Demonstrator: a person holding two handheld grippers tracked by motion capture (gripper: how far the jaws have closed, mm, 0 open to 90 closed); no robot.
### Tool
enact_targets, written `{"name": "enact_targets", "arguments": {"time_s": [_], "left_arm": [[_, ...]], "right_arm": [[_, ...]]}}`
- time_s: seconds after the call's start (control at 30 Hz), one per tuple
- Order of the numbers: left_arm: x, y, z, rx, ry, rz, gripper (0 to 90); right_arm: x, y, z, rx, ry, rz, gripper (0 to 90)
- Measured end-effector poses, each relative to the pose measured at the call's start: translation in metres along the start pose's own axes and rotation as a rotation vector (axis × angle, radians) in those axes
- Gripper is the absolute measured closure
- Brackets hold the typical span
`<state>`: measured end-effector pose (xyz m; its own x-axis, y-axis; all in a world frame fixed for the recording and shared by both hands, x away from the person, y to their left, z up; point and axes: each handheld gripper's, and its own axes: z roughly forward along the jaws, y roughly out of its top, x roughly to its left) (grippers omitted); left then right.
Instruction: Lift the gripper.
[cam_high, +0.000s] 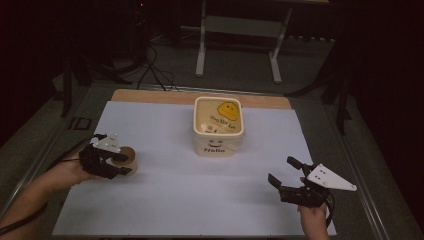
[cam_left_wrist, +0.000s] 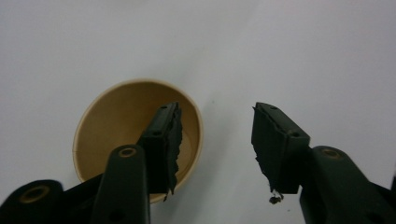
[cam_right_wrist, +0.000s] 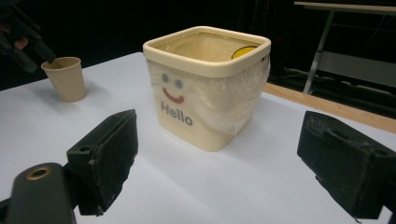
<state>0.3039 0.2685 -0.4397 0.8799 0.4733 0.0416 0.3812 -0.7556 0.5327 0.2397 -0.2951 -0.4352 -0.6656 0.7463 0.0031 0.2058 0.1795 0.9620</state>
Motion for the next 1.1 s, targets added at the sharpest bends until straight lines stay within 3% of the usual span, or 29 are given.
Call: {"name": "enact_targets", "arguments": {"time_s": [0.63, 0.97, 1.07, 1.1], "left_arm": [[0.005, 0.000, 0.016, 0.102, -0.021, 0.056, 84.5], [0.004, 0.006, 0.008, 0.070, -0.024, 0.086, 88.6], [0.005, 0.008, 0.000, 0.020, -0.044, 0.094, 88.7], [0.006, 0.010, -0.004, 0.008, -0.060, 0.072, 88.7]], "right_arm": [[-0.001, -0.001, 0.000, 0.006, 0.002, 0.003, 12.4], [-0.001, -0.001, 0.000, 0.005, 0.002, 0.005, 12.4], [-0.002, -0.001, 0.000, 0.006, 0.001, 0.005, 12.4], [-0.002, -0.001, 0.000, 0.005, 0.001, 0.007, 12.4]]}}
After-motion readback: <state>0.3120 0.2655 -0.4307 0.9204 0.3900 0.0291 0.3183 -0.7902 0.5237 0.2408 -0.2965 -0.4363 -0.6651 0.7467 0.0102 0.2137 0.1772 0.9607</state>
